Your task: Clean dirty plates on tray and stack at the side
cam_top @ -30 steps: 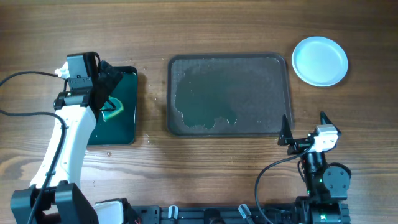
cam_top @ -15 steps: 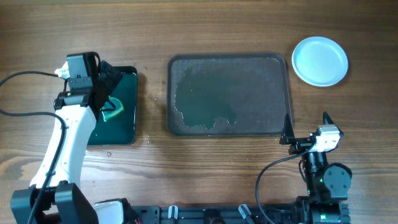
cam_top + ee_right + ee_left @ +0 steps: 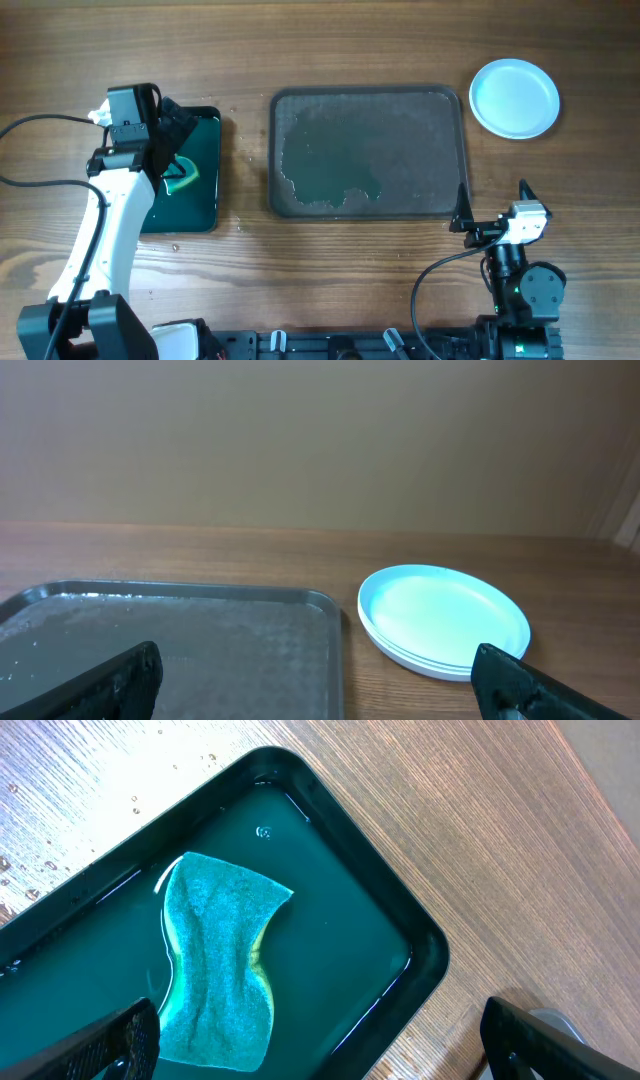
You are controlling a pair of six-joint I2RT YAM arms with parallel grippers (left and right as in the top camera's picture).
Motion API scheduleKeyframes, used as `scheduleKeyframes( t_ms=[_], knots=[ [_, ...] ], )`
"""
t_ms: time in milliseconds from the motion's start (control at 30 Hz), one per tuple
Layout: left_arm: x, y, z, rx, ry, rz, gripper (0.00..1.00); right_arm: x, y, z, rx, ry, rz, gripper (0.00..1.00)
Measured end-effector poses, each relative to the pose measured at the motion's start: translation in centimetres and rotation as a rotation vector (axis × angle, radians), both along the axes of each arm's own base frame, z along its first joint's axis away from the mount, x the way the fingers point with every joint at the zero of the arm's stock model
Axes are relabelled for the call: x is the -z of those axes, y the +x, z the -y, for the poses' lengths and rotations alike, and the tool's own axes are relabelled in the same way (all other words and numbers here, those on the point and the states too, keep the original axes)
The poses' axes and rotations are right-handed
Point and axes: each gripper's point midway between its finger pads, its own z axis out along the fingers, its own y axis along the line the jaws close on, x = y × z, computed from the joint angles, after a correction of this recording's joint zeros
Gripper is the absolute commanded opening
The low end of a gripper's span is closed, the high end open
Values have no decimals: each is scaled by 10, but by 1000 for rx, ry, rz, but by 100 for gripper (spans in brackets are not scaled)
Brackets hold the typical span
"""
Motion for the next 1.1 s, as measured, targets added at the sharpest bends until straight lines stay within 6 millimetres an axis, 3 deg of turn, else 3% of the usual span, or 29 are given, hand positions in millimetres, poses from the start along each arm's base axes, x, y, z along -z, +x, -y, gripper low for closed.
scheduleKeyframes(
  t_ms=[133,300,367,500,567,633,667,800,1100],
  knots=[
    [1,-2,0,-1,1,-9,100,0,0,0,0,0,0,100],
    [3,-19,-2,-13,14,-66,100,0,0,0,0,0,0,100],
    [-17,-24,-3,-20,27,-18,100,0,0,0,0,0,0,100],
    [-93,-40,2,22,82,248,100,0,0,0,0,0,1,100],
    [-121,-53,9,75,127,382,100,-1,0,0,0,0,3,100],
    [-135,-73,17,133,177,486,100,-1,0,0,0,0,3,100],
    [-132,-91,20,169,216,538,100,-1,0,0,0,0,3,100],
    [-108,-126,25,231,302,594,100,-1,0,0,0,0,5,100],
    [-93,-133,39,296,367,839,100,-1,0,0,0,0,5,100]
  ],
)
